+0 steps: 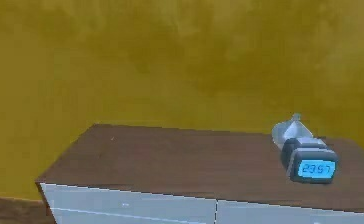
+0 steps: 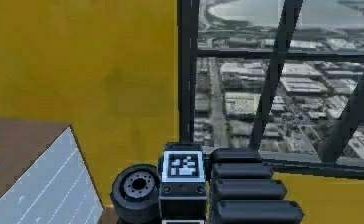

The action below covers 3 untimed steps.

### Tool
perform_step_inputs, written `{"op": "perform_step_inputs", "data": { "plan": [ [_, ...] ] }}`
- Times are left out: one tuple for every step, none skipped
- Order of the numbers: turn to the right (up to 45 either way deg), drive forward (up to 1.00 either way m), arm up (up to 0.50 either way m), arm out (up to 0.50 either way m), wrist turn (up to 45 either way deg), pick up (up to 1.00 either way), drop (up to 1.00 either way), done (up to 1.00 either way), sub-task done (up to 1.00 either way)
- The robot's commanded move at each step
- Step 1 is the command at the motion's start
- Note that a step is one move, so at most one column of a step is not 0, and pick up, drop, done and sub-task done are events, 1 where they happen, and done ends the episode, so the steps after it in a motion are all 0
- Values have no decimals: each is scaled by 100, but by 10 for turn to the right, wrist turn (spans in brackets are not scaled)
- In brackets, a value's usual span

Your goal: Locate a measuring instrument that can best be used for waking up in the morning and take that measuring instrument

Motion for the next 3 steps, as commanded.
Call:
{"op": "perform_step_inputs", "data": {
  "plan": [
    [450, 0, 0, 0, 0, 0, 0, 0, 0],
    [270, 0, 0, 0, 0, 0, 0, 0, 0],
    [0, 60, 0, 0, 0, 0, 0, 0, 0]
  ]
}}
